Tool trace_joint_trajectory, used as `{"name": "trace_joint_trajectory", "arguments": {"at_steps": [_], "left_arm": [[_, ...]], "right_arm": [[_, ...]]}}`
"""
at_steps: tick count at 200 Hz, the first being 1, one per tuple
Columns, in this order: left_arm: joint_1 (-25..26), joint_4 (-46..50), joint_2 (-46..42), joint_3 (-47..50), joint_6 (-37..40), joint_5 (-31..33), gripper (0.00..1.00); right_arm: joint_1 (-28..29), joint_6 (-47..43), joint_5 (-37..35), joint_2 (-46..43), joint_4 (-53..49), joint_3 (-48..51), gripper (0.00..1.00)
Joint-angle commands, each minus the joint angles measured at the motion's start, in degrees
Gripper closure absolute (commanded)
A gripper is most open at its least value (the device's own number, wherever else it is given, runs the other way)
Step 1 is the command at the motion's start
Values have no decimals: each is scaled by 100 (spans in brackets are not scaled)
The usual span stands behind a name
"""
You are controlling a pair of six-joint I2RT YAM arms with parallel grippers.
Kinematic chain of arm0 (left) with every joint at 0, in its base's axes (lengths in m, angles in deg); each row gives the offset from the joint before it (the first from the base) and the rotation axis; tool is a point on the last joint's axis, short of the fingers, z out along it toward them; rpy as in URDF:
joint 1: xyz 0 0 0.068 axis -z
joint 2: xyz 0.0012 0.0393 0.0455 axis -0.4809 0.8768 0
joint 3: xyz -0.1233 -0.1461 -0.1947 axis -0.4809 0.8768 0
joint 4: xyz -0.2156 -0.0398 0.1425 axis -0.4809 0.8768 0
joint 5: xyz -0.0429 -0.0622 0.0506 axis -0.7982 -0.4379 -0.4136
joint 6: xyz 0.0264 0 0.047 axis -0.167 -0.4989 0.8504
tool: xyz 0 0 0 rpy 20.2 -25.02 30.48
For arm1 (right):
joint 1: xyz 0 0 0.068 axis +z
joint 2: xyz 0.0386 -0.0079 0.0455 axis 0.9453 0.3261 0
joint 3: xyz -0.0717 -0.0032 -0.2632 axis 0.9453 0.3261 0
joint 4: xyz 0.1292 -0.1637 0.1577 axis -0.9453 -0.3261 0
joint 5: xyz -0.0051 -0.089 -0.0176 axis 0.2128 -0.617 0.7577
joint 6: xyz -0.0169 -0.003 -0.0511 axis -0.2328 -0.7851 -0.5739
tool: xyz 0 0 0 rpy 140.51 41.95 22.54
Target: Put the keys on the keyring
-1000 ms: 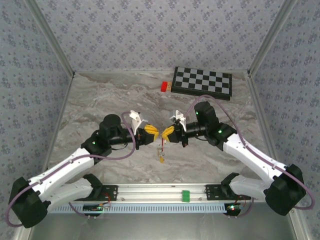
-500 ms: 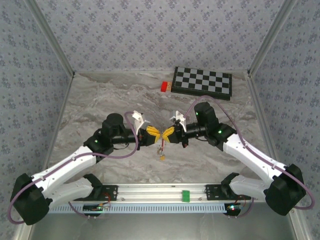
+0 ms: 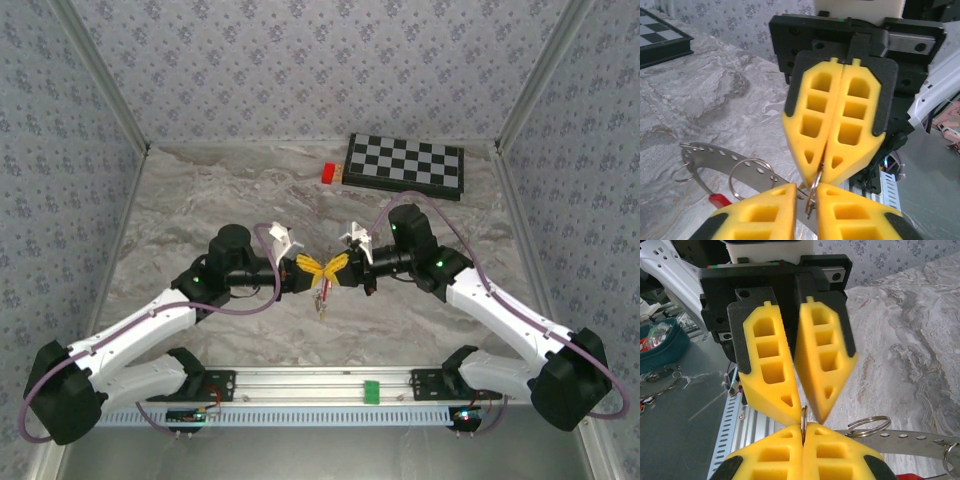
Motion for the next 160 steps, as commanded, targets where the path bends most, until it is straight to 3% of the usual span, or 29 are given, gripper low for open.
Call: {"name": "trace_joint_trajectory", "arguments": {"at_steps": [1, 13, 43, 49, 59, 82, 160], "left_arm": [[29, -152, 34, -275, 85, -108, 91], [49, -135, 58, -305, 115, -123, 100], [69, -198, 105, -296, 87, -108, 100], [70, -253, 94, -278, 61, -70, 100], [69, -407, 55, -223, -1, 13, 100], [72, -994, -70, -19, -213, 251, 100], [192, -2362, -129, 232, -745, 884, 100]], "right_arm": [[103, -93, 309, 16, 30, -55, 100], [106, -114, 308, 9, 9, -58, 100], [112, -85, 91, -73, 41, -27, 100], [105, -52, 17, -110, 79, -5, 95], [83, 67, -135, -201, 230, 72, 79], [-37, 437, -373, -532, 808, 388, 73], [-495, 1660, -688, -1119, 2746, 1287, 72]]}}
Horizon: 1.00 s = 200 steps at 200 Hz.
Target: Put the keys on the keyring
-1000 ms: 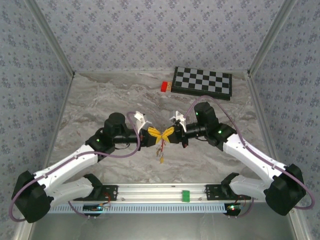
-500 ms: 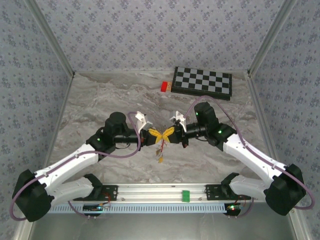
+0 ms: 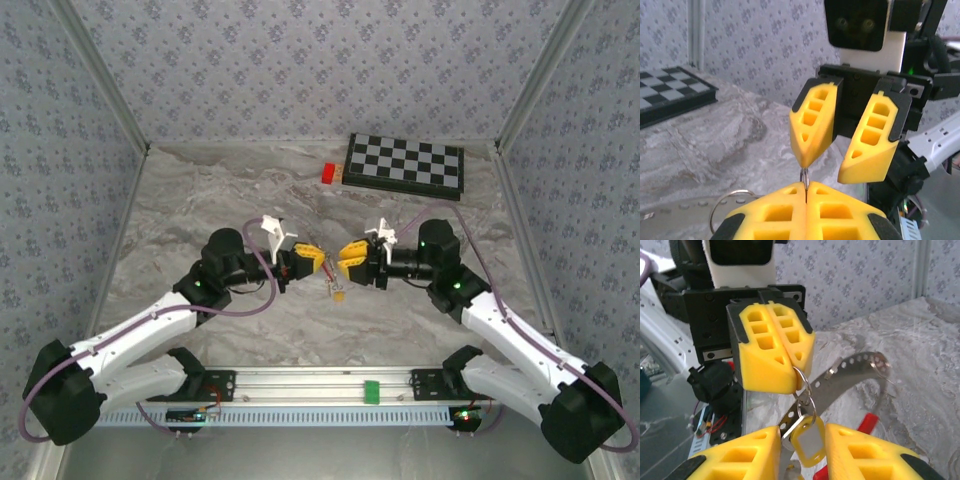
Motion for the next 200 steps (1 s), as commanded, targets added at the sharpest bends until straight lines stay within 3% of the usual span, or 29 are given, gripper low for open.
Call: {"name": "trace_joint_trajectory", "arguments": {"at_steps": [1, 57, 117, 182, 200], "left_arm": [[106, -764, -71, -55, -185, 226, 100], [248, -818, 69, -99, -155, 299, 100], [286, -837, -7, -103, -181, 420, 100], [296, -1174, -201, 26, -323, 611, 100], [297, -1211, -177, 37, -343, 577, 100]], "right_arm": [[-44, 504, -105, -51, 794, 140, 72], [-40, 632, 11, 47, 1060, 185, 71], [17, 541, 235, 146, 971, 116, 97], [248, 206, 425, 396, 542, -105, 100], [315, 116, 356, 431, 437, -143, 96]]}}
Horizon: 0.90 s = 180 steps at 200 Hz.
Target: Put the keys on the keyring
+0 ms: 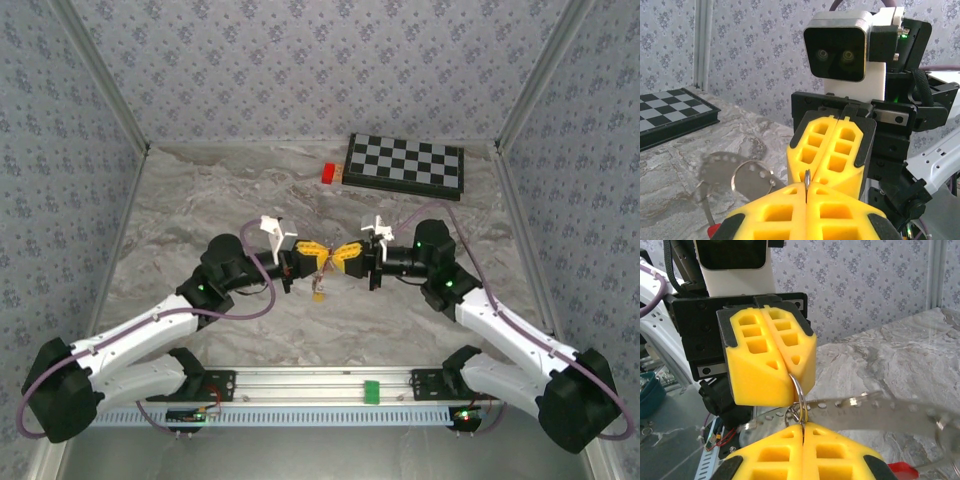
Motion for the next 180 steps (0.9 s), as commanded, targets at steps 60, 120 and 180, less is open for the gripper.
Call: {"name": "trace_joint_trajectory", "arguments": {"at_steps": [60, 120, 180], "left_arm": [[46, -677, -91, 35, -127, 97, 100], [54, -1004, 11, 123, -310, 221, 100], [71, -1152, 5, 189, -394, 335, 100]], "right_arm": [[79, -209, -322, -267, -201, 9, 75], [-108, 594, -722, -601, 1295, 608, 74], [-117, 1615, -1075, -524, 2373, 835, 64]]}}
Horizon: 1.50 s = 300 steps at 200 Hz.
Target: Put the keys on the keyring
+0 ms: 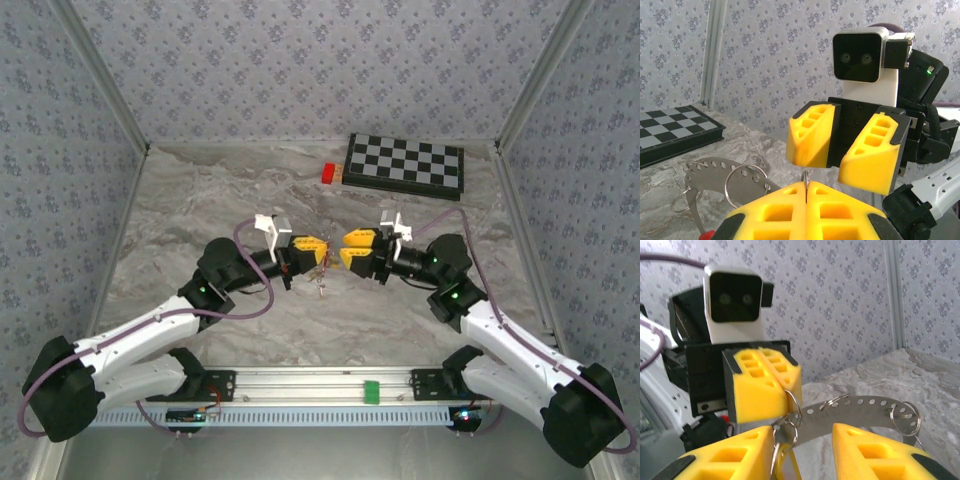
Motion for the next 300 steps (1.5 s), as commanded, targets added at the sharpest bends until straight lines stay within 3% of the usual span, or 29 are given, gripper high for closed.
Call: {"name": "trace_joint_trajectory", "arguments": {"at_steps": [1, 45, 99, 191, 227, 266, 300], "left_arm": [[49, -418, -43, 8, -93, 75, 100], [58, -553, -160, 148, -100, 146, 100], [78, -506, -337, 232, -82, 158, 100], [121, -580, -432, 365, -82, 229, 100], [164, -611, -423, 370, -82, 220, 100], [166, -550, -521, 370, -56, 264, 100], [192, -583, -475, 375, -47, 260, 100]], "right_arm": [[4, 575, -281, -1, 762, 188, 64], [340, 826, -855, -126, 1435, 647, 64], [729, 664, -1252, -37, 1398, 686, 63], [905, 596, -1165, 354, 1295, 261, 61], [939, 621, -1027, 565, 1315, 93, 69], [1009, 629, -1006, 742, 1373, 56, 69], [1027, 717, -784, 869, 1504, 20, 78]]}}
